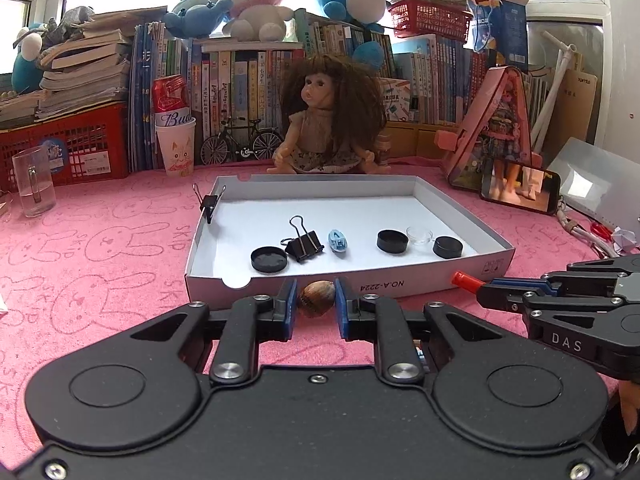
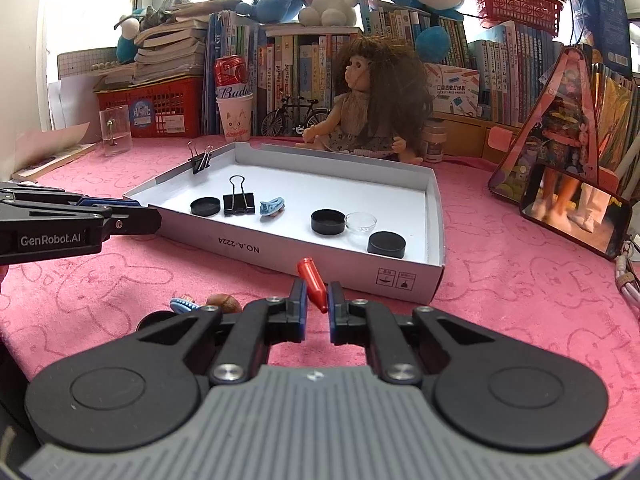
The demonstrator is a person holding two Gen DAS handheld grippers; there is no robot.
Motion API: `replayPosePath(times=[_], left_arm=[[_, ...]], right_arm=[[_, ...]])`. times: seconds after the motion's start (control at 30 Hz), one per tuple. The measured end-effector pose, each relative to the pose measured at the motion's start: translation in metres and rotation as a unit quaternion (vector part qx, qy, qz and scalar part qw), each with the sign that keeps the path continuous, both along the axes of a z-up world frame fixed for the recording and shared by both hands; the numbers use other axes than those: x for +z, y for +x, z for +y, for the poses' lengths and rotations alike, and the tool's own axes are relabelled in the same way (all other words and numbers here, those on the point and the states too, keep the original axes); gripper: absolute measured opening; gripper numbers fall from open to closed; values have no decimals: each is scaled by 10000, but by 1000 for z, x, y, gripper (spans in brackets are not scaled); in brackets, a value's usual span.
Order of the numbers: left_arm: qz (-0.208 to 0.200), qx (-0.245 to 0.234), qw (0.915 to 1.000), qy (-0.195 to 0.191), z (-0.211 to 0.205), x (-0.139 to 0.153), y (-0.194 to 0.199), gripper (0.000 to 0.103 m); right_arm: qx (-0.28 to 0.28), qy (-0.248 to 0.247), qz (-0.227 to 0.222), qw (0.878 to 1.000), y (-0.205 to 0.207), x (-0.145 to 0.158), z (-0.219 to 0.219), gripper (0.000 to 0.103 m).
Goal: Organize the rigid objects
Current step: 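Grasp the brown nut with the left tool while the right tool grasps a red crayon, then carry the brown nut into the tray with the left tool while the right tool carries the crayon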
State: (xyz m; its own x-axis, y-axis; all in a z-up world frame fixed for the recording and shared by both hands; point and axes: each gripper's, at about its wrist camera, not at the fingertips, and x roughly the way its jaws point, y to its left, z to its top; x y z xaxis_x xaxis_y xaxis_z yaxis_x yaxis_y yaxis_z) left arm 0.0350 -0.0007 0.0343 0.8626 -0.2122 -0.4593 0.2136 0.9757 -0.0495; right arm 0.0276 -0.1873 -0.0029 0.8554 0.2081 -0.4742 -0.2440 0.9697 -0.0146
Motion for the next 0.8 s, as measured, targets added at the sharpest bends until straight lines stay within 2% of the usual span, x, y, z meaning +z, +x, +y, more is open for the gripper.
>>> replayPosePath(times=[0.4,0.6,0.8], left_arm=[[-82,295,9995,35,15,13,46,19],[26,450,9989,93,24,9,78,19],[193,517,9983,162,24,-3,102,19]], right_arm=[[-821,276,-265,9959,24,21,-20,14],[-1184,320,-141,9924,53,24,-28,14],[-1267,275,-98,9915,76,22,-24,14]])
